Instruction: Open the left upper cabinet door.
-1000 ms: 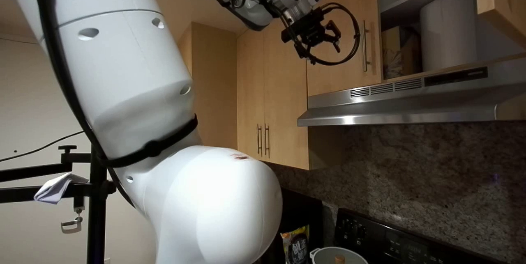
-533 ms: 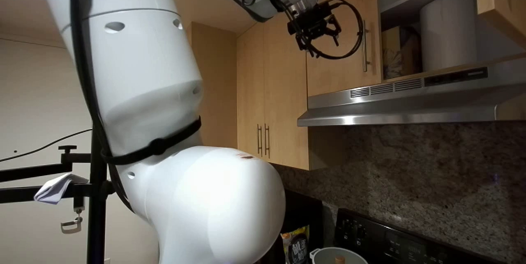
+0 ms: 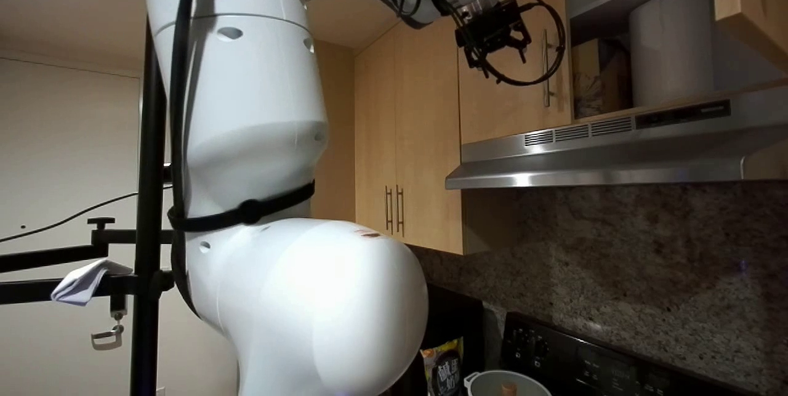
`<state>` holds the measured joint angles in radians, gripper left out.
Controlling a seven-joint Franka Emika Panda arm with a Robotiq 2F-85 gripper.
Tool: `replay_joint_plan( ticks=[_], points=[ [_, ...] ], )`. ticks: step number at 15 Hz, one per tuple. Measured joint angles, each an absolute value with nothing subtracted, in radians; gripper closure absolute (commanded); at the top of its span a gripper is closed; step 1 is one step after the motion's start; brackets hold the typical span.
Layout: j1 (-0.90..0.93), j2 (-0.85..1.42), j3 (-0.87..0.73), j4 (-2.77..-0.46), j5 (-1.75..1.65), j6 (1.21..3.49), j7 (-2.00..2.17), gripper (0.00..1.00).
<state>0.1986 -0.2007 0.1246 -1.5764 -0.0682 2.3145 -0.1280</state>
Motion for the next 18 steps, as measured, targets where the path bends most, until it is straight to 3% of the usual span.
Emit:
replay_joint_plan(
  ticks=[18],
  points=[
    [0.186, 0.018, 0.054, -1.279, 0.013, 2.214, -0.211, 0.0]
  ],
)
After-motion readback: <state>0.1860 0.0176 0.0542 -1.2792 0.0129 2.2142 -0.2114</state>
